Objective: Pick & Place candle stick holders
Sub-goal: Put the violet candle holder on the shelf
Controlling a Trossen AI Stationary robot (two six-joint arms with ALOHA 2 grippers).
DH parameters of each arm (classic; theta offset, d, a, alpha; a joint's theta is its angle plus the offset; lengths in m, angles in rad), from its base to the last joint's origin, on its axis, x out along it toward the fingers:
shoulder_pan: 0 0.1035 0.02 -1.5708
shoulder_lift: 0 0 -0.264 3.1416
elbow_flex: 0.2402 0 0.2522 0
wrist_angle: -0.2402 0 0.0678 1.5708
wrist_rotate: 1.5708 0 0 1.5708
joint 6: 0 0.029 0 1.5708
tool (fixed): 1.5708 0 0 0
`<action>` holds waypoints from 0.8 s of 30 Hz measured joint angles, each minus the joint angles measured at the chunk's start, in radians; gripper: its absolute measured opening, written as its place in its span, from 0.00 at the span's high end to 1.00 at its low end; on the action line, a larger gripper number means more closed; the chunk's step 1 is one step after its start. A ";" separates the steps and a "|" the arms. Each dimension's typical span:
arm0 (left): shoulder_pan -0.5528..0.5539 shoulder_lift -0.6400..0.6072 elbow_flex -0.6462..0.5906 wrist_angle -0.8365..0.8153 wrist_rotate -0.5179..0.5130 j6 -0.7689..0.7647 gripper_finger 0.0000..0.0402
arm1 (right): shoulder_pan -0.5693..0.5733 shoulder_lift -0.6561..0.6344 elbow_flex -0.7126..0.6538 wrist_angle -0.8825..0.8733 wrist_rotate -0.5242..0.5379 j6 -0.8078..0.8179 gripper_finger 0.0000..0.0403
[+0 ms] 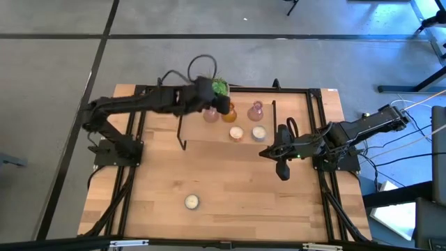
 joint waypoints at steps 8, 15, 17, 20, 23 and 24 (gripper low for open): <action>0.093 0.166 0.227 -0.273 0.362 0.090 1.00 | 0.003 0.000 0.000 0.001 -0.016 0.004 1.00; 0.068 0.251 0.346 -0.453 0.324 0.127 1.00 | 0.021 0.000 0.000 -0.015 -0.018 0.025 1.00; 0.055 0.250 0.355 -0.480 0.293 0.127 1.00 | 0.023 -0.001 0.000 -0.029 -0.018 0.036 1.00; 0.055 0.245 0.355 -0.526 0.288 0.127 1.00 | 0.023 -0.006 0.000 -0.030 -0.018 0.039 1.00; 0.056 0.240 0.355 -0.560 0.288 0.127 1.00 | 0.023 -0.006 0.000 -0.025 -0.018 0.040 1.00; 0.056 0.240 0.355 -0.572 0.288 0.127 1.00 | 0.022 -0.006 0.000 -0.018 -0.018 0.040 1.00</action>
